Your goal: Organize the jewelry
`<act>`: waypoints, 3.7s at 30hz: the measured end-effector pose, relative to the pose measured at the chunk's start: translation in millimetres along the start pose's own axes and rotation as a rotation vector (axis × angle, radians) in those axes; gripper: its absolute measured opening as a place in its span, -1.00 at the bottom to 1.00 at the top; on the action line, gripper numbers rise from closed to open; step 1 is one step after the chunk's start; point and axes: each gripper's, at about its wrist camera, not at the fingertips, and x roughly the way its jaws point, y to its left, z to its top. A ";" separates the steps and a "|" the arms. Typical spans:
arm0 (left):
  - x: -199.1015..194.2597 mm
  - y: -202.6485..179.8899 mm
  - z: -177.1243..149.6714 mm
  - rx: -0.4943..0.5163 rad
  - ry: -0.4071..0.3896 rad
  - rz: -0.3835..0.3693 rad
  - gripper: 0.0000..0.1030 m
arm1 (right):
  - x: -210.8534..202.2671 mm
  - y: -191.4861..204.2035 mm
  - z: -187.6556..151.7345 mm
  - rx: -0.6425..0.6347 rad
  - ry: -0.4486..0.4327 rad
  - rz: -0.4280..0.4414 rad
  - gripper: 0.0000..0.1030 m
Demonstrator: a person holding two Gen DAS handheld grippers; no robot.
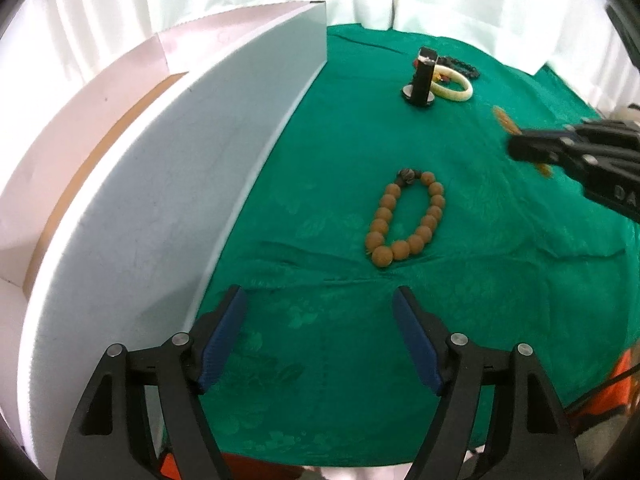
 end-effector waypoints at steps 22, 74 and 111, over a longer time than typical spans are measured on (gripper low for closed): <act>1.2 8.9 22.9 -0.086 0.009 -0.158 0.57 | -30.9 -61.8 -74.2 0.308 -0.017 -0.064 -0.13; -68.9 21.8 60.5 -0.143 -0.095 -0.470 -0.82 | -3.8 -48.7 -43.9 0.255 0.064 0.047 -0.89; -205.3 134.5 54.0 -0.304 -0.286 -0.361 -0.82 | -96.2 46.1 97.1 0.076 -0.202 0.334 -0.89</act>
